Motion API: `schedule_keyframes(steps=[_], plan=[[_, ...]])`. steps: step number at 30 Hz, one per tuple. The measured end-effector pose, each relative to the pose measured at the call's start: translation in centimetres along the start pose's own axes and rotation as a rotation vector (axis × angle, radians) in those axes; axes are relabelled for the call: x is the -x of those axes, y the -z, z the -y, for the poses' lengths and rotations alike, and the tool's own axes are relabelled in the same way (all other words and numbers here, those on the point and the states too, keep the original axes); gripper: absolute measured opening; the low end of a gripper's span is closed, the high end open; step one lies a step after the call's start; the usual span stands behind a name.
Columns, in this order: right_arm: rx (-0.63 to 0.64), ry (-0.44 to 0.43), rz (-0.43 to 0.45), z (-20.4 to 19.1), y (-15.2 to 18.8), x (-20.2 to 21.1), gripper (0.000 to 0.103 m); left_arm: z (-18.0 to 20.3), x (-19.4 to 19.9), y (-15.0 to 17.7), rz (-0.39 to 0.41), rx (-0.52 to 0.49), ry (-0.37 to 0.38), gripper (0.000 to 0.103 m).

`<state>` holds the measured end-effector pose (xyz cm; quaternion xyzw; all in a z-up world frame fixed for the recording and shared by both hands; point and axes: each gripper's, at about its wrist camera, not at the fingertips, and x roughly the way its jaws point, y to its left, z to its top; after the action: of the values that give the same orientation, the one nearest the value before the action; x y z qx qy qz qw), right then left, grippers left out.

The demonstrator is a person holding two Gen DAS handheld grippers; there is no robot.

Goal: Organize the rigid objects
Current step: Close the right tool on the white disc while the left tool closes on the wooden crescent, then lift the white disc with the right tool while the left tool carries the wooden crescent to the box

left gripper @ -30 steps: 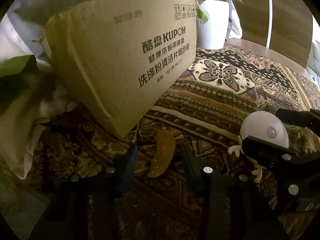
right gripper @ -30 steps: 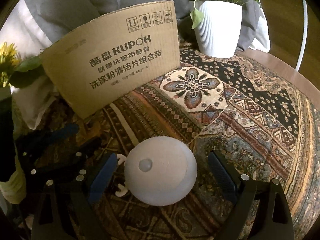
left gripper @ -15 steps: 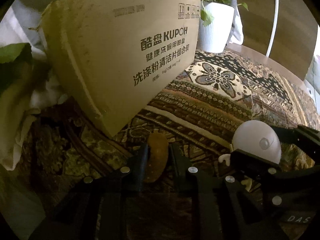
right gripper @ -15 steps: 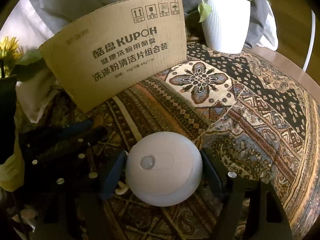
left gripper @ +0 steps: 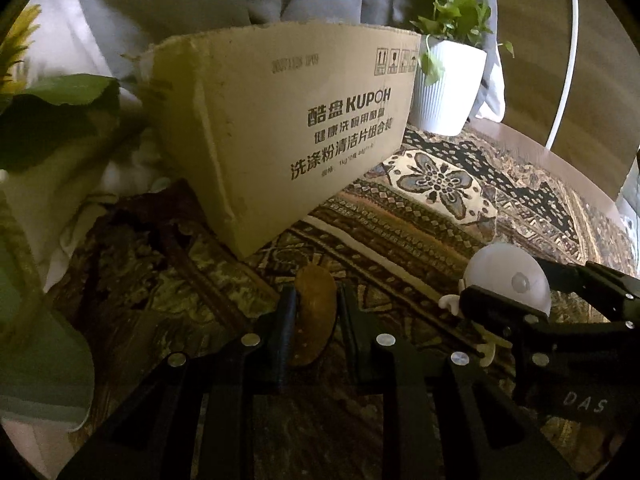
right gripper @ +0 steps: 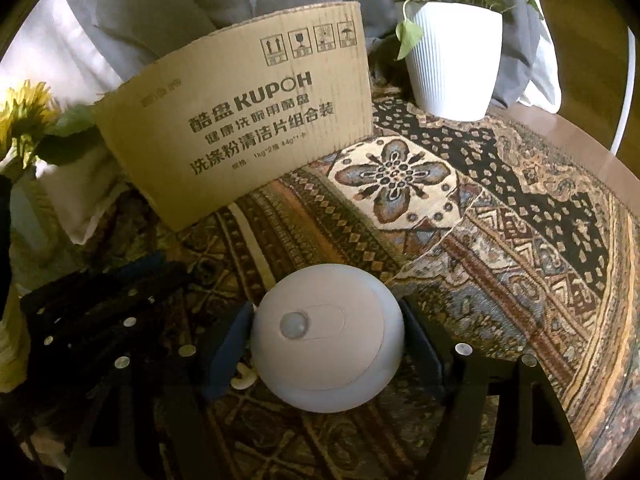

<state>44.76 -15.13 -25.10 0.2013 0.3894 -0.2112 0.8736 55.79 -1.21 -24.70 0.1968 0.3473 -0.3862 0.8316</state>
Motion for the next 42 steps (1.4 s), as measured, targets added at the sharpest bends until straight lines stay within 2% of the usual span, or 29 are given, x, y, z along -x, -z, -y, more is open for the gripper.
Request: schedule_keyframes(steps=[9, 23, 42], plan=[[0.043, -0.036, 0.015, 0.1, -0.4, 1.8, 0.074, 0.9, 2.9, 0.2, 0.038, 0.059, -0.042, 0.022], [0.126, -0.108, 0.110, 0.7, -1.5, 7.4, 0.074, 3.7, 9.2, -0.5, 0.127, 0.143, -0.122, 0.022], [0.282, -0.275, 0.249, 4.2, -6.0, 13.7, 0.074, 9.6, 14.9, -3.9, 0.247, 0.286, -0.337, 0.022]])
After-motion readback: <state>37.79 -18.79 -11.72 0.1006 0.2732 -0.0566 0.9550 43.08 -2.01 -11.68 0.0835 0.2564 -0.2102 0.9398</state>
